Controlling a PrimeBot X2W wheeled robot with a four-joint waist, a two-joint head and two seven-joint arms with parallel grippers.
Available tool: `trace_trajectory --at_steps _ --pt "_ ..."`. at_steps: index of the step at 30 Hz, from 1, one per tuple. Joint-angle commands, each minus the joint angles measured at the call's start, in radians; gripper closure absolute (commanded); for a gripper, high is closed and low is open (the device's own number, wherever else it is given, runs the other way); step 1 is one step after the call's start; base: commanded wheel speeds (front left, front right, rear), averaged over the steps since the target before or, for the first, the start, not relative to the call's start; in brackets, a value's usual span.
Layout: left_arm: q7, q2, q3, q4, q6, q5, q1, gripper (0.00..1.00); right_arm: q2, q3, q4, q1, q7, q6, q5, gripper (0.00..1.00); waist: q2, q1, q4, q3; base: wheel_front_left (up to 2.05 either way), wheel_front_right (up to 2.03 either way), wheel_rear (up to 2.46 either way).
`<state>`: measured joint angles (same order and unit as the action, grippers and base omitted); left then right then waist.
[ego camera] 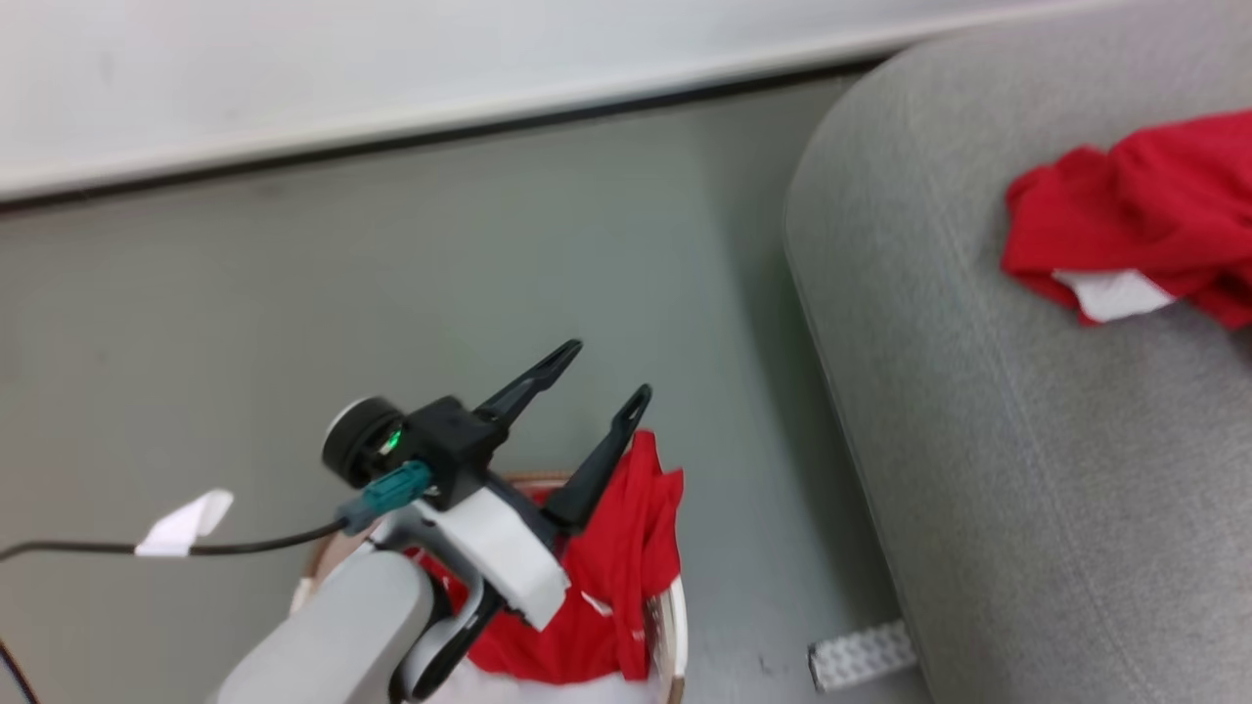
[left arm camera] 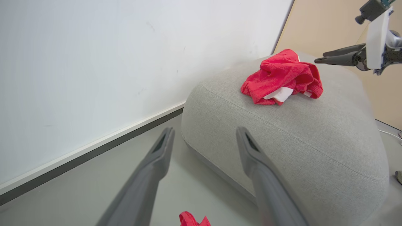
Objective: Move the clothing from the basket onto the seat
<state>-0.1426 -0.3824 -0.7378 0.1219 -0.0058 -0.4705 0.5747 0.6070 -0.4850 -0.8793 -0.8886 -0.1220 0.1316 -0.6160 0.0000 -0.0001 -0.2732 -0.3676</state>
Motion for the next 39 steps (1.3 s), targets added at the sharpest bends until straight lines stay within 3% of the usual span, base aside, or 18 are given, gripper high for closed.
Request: trace_trajectory --at_steps 1,6,10,14,18,23,31,39 --pt "-0.02 -0.001 0.016 0.01 0.012 -0.025 -0.033 0.0 0.027 -0.001 0.056 0.034 0.028 -0.002 -0.02 0.0 0.0 0.0001 0.025 0.115 0.0 0.0 0.0" --pt "-0.064 -0.018 0.078 0.015 0.067 -0.066 -0.1 0.0 0.067 0.049 0.252 0.137 0.114 -0.002 -0.071 0.0 0.0 0.0001 0.064 0.227 0.0 0.0 0.0" --pt "-0.086 -0.032 0.126 0.009 0.096 -0.098 -0.146 0.0 0.053 0.115 0.353 0.208 0.185 -0.002 -0.061 0.0 0.0 0.0001 0.095 0.282 0.0 0.0 0.0" --pt "-0.106 -0.058 0.19 0.004 0.143 -0.116 -0.209 0.0 -0.02 0.221 0.47 0.33 0.272 -0.002 -0.011 0.0 0.0 0.0001 0.135 0.34 0.0 0.0 0.0" --pt "-0.118 -0.065 0.253 -0.011 0.193 -0.126 -0.284 0.0 -0.133 0.313 0.583 0.474 0.318 -0.002 0.065 0.0 0.0 0.0001 0.168 0.379 0.0 0.0 0.0" --pt "-0.122 -0.039 0.324 -0.031 0.224 -0.103 -0.369 0.0 -0.269 0.404 0.683 0.67 0.358 -0.002 0.163 0.0 0.0 0.0001 0.21 0.392 0.0 0.0 0.0" --pt "-0.122 0.042 0.431 -0.072 0.202 -0.019 -0.499 0.0 -0.426 0.471 0.749 0.848 0.38 -0.002 0.249 0.0 0.0 0.0001 0.232 0.387 0.0 0.0 0.0" --pt "-0.122 0.084 0.472 -0.054 0.137 0.034 -0.522 0.0 -0.444 0.456 0.773 0.83 0.385 -0.002 0.286 0.0 0.0 0.0001 0.204 0.372 0.0 0.0 0.0"
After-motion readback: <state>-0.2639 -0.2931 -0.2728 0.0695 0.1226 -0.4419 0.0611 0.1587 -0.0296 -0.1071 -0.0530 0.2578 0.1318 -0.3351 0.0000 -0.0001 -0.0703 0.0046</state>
